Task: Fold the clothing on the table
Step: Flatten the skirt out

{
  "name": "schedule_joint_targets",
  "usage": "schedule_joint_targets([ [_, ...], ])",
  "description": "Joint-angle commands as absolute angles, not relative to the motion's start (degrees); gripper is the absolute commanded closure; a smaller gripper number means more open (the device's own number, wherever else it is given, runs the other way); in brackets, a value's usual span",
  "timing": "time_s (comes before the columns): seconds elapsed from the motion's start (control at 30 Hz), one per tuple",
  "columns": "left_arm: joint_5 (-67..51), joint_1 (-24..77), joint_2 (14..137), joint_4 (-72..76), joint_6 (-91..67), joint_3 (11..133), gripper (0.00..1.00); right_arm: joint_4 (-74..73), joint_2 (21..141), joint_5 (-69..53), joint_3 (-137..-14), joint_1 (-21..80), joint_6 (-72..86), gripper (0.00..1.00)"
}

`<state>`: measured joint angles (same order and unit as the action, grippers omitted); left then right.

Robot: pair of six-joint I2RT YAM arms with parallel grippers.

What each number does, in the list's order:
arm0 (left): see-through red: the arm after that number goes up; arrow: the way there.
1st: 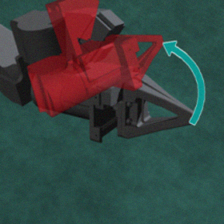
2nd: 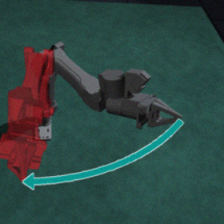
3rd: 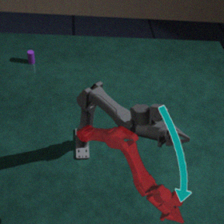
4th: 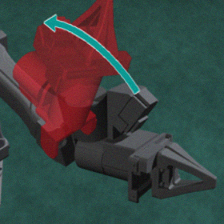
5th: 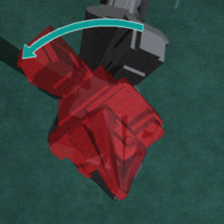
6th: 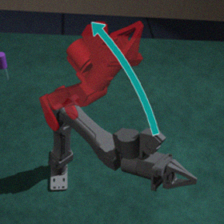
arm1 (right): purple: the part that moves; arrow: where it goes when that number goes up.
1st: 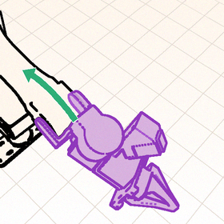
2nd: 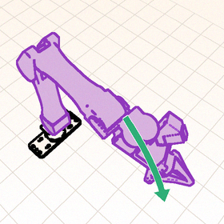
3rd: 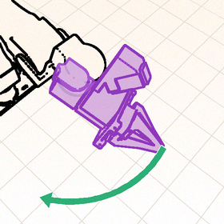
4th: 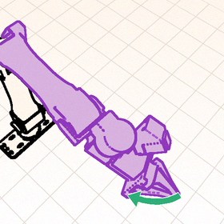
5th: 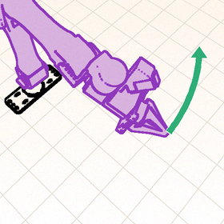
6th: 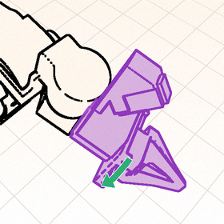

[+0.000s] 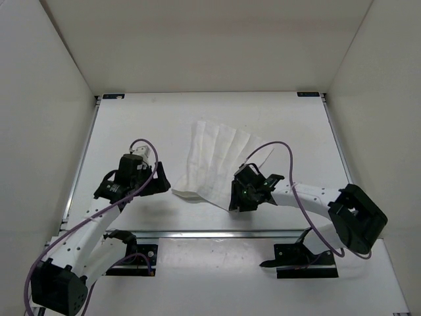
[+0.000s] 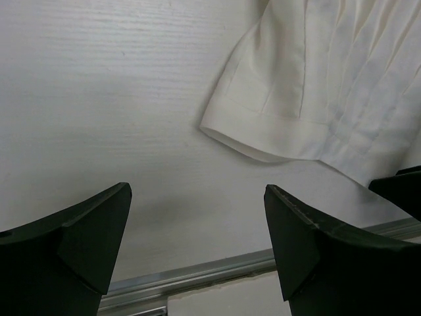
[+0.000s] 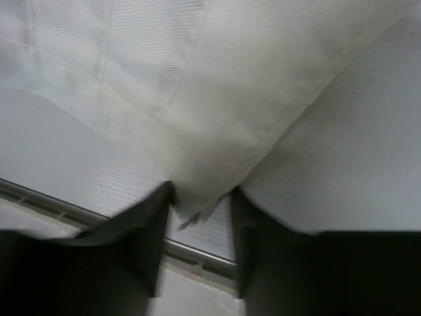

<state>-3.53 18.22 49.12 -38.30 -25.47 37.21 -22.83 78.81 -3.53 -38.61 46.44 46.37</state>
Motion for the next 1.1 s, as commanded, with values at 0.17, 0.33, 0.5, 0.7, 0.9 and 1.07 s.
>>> schedule_joint_targets([
  [0.17,-7.3,18.37,50.45,-27.61,-32.51,29.02,0.08,-22.67,79.28,-2.02,-39.11,46.67,48.17,1.0],
  [0.33,-9.92,17.14,52.38,-18.66,-38.22,22.86,0.07,-21.97,77.52,-2.29,-37.62,45.96,47.2,1.0],
  [0.5,-11.69,17.4,55.27,-7.67,-48.14,17.41,0.09,-20.48,77.26,-3.16,-36.83,46.41,46.93,1.0],
  [0.7,-10.11,18.19,60.02,4.03,-55.45,13.45,0.21,-19.69,75.33,-3.87,-35.07,45.62,46.32,1.0],
  [0.9,-8.0,21.44,66.52,7.37,-55.98,15.38,0.47,-18.9,72.69,-4.4,-33.92,43.86,45.8,1.0],
  [1.07,-8.53,22.14,69.79,10.38,-57.92,16.34,0.97,-19.69,71.11,-5.1,-33.49,42.63,44.57,1.0],
])
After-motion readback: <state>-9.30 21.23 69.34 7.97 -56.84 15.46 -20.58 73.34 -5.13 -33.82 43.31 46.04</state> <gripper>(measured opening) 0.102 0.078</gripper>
